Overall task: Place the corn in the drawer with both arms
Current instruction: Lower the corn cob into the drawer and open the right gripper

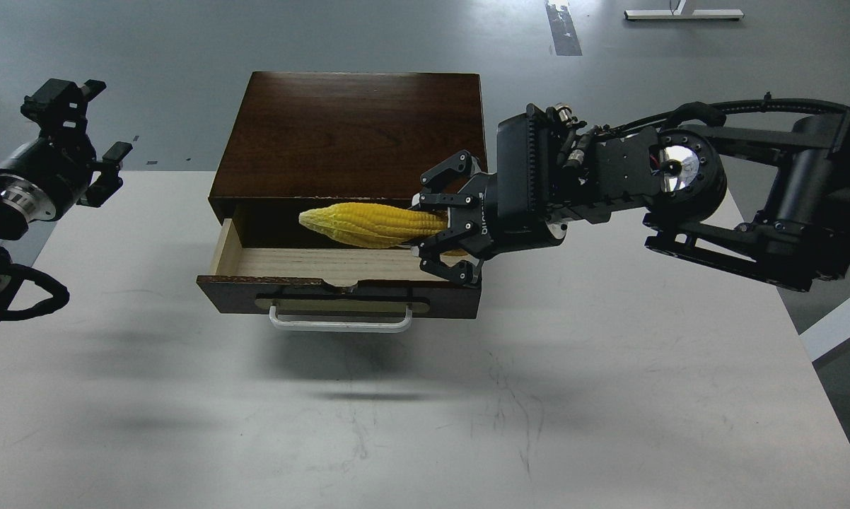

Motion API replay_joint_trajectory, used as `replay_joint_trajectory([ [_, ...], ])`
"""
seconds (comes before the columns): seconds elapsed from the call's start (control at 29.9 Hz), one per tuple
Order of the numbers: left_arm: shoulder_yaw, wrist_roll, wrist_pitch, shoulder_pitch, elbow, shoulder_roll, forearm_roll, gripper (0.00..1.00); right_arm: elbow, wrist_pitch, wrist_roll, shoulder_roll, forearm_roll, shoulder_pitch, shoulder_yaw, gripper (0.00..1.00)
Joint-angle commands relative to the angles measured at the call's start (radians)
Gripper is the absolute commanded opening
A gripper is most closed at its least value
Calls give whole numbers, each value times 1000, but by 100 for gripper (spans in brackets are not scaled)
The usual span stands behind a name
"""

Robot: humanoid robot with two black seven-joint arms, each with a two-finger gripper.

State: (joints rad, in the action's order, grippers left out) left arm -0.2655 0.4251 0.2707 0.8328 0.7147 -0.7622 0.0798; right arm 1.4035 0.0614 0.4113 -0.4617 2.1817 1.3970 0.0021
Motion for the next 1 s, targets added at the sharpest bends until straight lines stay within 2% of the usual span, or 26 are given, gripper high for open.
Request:
replay_joint_trajectory([
  [0.0, 0, 9, 1, -3, 0, -9, 0, 98, -24, 2, -5, 5, 0, -4, -4, 14],
  [0.1, 0, 24, 1, -4, 0, -9, 0, 98, -49, 2, -22, 17, 0, -7, -4, 15],
  [0.33, 0, 27, 1, -4, 0, -8, 0, 98, -69, 3, -23, 31, 0, -56, -4, 17],
  [0.74, 0, 30, 1, -4, 0, -5, 0, 98, -179, -6, -26, 133, 0, -59, -4, 19],
  [0.84, 0, 30, 1, -4, 0, -5, 0, 98, -186, -6, -26, 136, 0, -62, -4, 29],
  [0.9, 0, 30, 2, -4, 0, -6, 0, 98, -186, -6, -28, 136, 0, -64, -4, 46],
  [0.94, 0, 30, 2, -4, 0, -6, 0, 98, -187, -9, -28, 136, 0, -69, 1, 65],
  [0.97, 0, 30, 2, -4, 0, -6, 0, 98, -187, -9, -28, 136, 0, -73, 2, 72],
])
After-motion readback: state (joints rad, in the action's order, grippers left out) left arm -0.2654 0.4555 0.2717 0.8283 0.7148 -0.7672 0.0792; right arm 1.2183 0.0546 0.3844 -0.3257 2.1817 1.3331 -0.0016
